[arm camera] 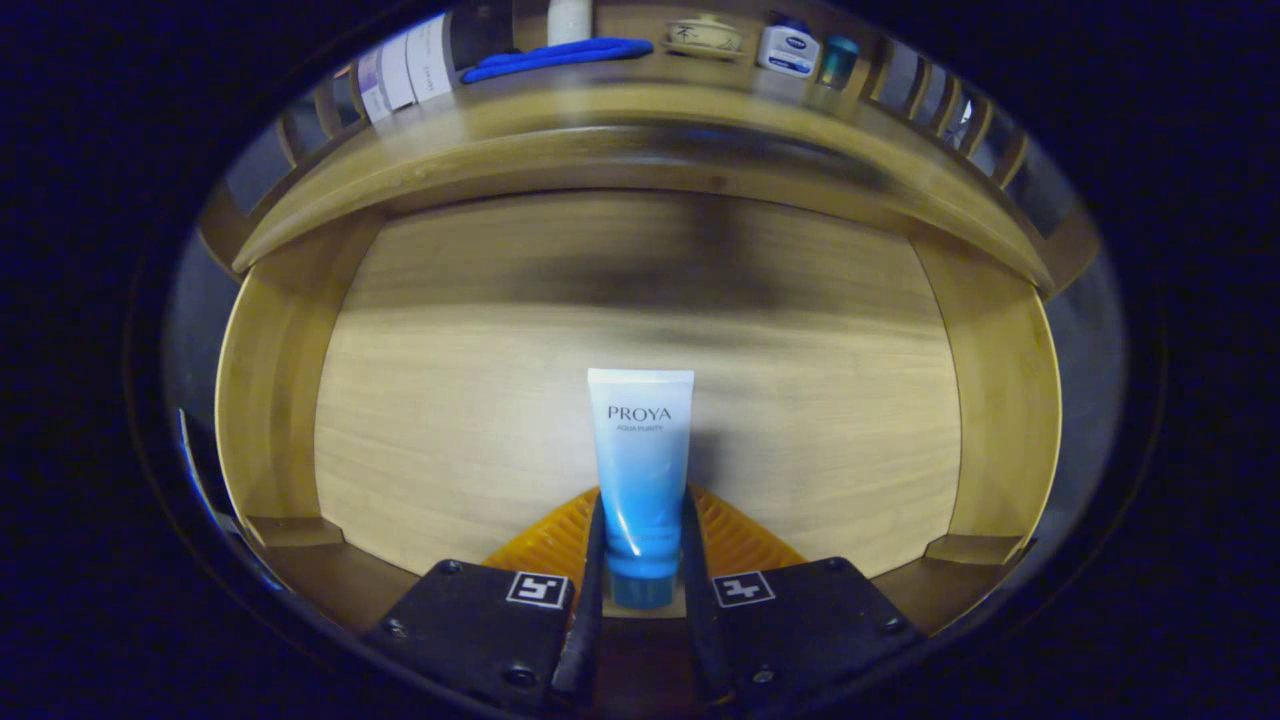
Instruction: Pull open the drawer, take out the items inside it, and place them on the countertop above the cabinet.
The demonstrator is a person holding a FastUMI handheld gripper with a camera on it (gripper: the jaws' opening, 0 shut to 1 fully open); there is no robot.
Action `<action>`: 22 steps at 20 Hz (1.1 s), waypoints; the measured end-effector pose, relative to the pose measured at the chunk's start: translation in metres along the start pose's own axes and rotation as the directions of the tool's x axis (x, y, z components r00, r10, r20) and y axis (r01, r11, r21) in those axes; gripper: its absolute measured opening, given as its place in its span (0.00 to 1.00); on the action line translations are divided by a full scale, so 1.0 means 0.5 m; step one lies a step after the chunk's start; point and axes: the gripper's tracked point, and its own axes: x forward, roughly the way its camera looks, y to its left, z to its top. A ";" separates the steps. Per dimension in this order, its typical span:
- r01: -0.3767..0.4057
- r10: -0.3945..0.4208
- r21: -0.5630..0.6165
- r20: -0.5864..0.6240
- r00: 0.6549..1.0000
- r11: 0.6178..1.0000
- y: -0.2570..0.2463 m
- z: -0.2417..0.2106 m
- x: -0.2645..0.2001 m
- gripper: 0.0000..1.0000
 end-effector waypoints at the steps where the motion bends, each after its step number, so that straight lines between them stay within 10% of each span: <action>1: -0.010 0.010 0.002 0.011 1.000 1.000 -0.002 0.003 -0.010 0.39; 22: -0.004 -0.012 0.057 0.283 0.959 0.998 -0.073 0.293 -0.283 0.39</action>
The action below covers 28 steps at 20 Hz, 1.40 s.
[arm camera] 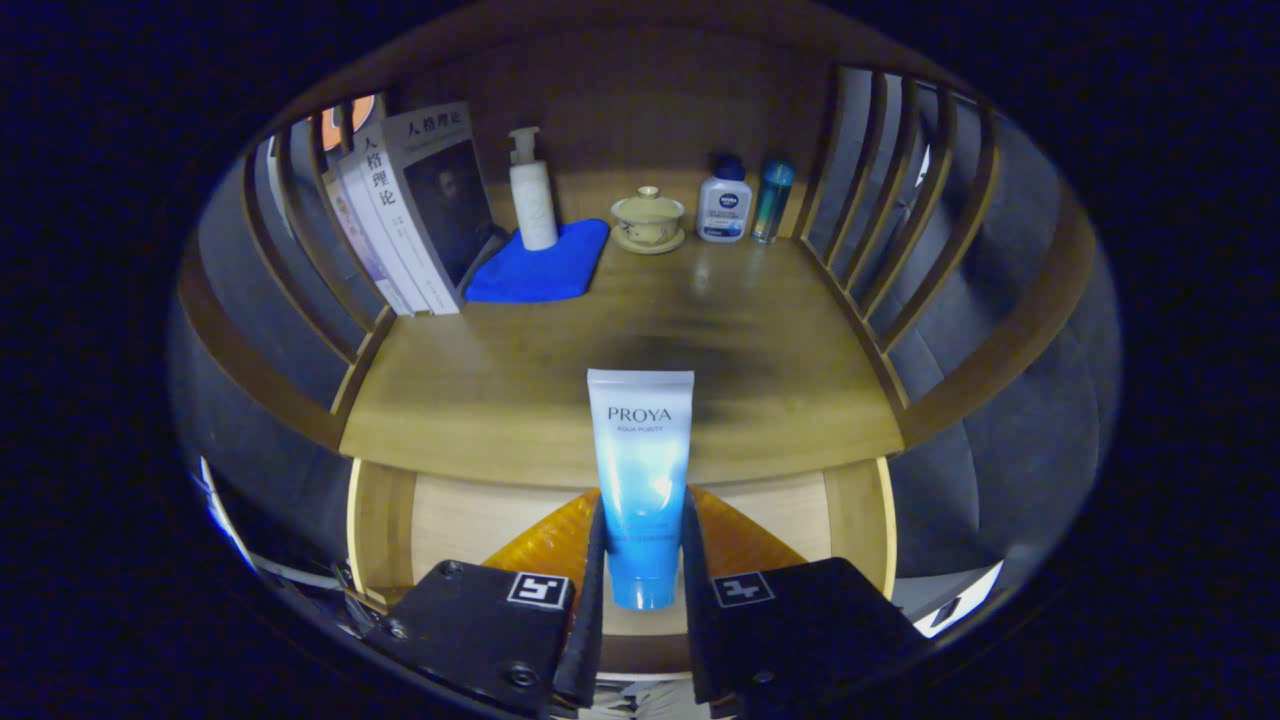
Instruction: Pull open the drawer, take out the items inside it, and place them on the countertop above the cabinet.
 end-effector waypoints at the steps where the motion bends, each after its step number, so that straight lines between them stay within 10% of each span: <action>1: 0.000 -0.001 0.010 0.000 1.000 1.000 0.004 0.010 0.015 0.39; 15: 0.003 -0.004 0.070 0.010 1.000 0.998 0.048 0.066 0.179 0.49; 28: -0.144 0.148 -0.043 0.122 0.981 0.989 0.072 -0.041 0.007 0.78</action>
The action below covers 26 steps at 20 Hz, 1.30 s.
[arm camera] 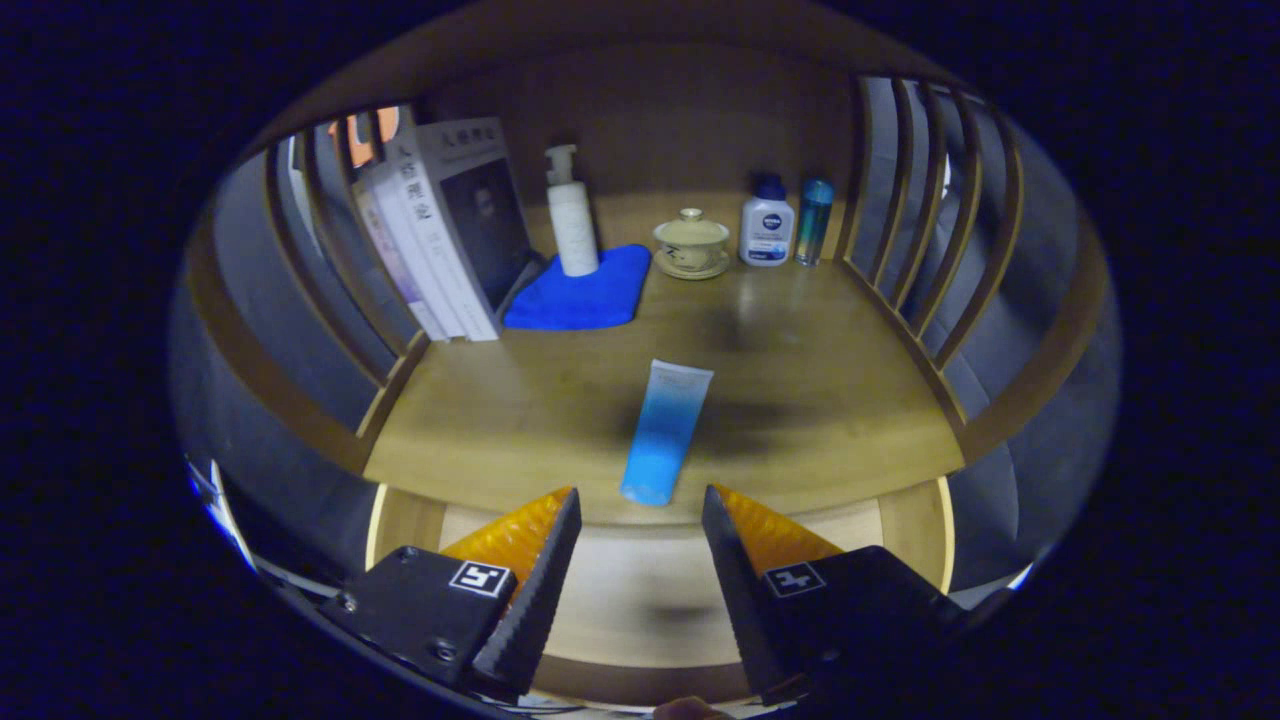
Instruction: Pull open the drawer, take out the items inside it, and place them on the countertop above the cabinet.
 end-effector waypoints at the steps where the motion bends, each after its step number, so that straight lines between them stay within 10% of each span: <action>1: -0.017 0.017 -0.015 0.005 1.000 1.000 0.009 -0.010 -0.020 0.78; 16: -0.273 0.282 -0.096 0.101 0.954 0.957 0.130 -0.311 -0.294 0.78; 26: -0.104 0.125 -0.110 0.206 0.970 0.988 0.045 -0.468 -0.215 0.93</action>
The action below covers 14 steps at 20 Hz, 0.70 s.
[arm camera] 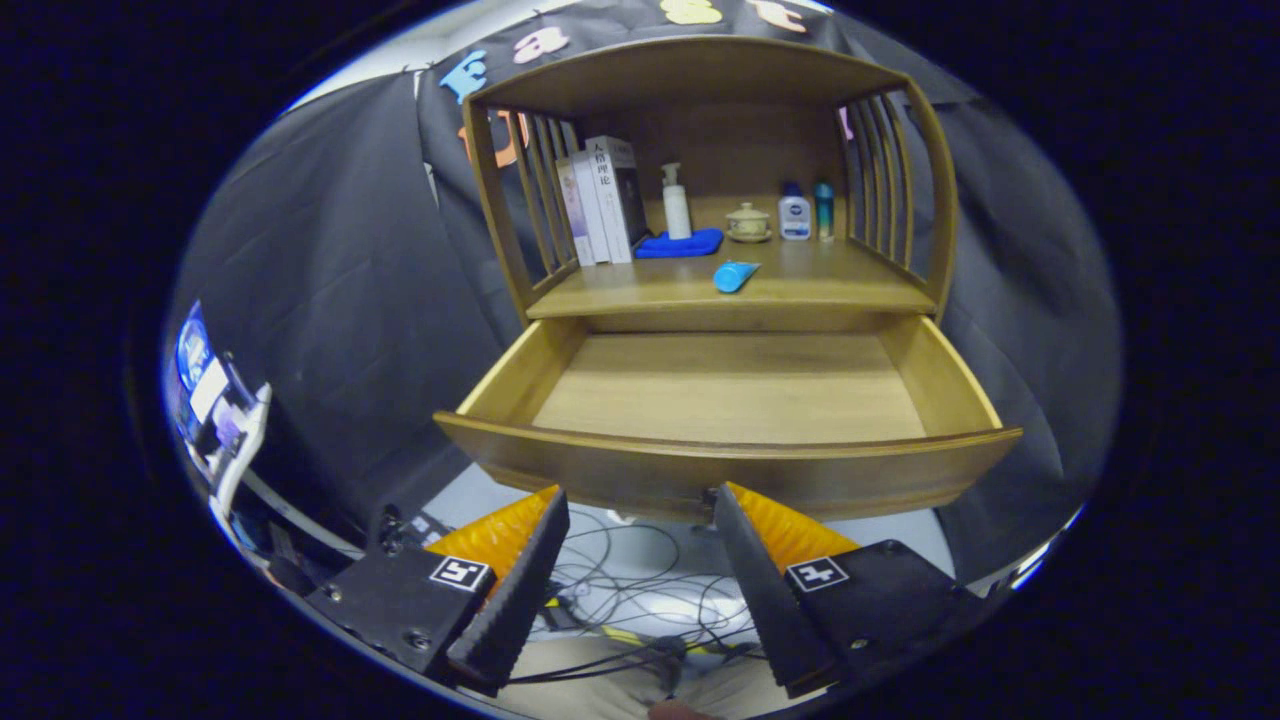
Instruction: Pull open the drawer, take out the items inside it, and place them on the countertop above the cabinet.
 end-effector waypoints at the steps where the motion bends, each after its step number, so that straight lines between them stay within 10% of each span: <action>1: 0.022 -0.022 -0.014 0.006 1.000 1.000 -0.006 -0.020 0.011 0.93; 14: 0.134 -0.137 0.040 0.097 0.986 0.990 -0.067 -0.072 0.143 0.94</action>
